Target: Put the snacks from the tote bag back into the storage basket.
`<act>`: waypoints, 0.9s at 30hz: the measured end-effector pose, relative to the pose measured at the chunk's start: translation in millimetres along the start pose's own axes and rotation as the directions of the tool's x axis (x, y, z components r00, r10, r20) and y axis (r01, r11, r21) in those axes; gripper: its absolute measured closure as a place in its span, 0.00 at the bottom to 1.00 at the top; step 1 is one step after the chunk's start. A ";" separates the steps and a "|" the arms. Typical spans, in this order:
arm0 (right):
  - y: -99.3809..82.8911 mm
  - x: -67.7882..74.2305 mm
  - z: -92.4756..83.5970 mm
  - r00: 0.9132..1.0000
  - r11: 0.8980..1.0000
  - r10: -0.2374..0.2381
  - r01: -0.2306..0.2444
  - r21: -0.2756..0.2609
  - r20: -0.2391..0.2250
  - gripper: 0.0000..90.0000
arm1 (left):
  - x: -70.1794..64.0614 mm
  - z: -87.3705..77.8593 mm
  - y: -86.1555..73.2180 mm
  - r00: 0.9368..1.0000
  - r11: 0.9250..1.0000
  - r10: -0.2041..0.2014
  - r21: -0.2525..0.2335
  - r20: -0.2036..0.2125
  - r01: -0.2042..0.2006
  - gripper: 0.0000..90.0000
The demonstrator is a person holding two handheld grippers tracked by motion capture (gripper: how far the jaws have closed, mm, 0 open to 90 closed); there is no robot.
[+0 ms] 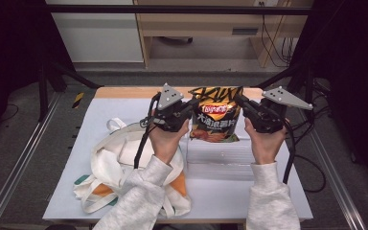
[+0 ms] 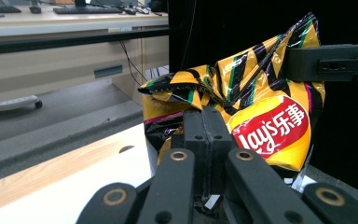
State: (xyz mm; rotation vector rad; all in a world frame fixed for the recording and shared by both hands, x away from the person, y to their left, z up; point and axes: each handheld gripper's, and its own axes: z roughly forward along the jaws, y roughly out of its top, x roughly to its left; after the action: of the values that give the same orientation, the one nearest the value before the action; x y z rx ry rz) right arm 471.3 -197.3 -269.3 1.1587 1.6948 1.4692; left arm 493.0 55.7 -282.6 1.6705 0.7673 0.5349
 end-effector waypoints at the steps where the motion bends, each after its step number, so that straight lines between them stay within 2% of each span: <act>1: -1.7 -1.5 0.7 1.000 1.000 0.001 -0.001 0.004 0.000 1.00 | 0.0 1.7 -1.7 1.000 1.000 0.001 0.005 0.001 -0.001 1.00; 21: -29.2 -10.7 20.9 1.000 0.998 0.004 -0.006 0.060 0.022 1.00 | 3.9 20.5 -29.7 1.000 0.998 0.002 0.060 -0.021 0.000 1.00; 27: -38.3 -14.6 25.6 0.999 0.997 0.018 -0.020 0.077 0.026 1.00 | 4.4 26.1 -36.2 1.000 0.997 -0.001 0.077 -0.026 0.003 1.00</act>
State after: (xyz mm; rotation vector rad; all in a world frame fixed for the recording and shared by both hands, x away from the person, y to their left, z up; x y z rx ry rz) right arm 491.5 -199.1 -313.2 1.2329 1.7414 1.4051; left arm 507.0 45.8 -324.0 1.7363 0.8168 0.5328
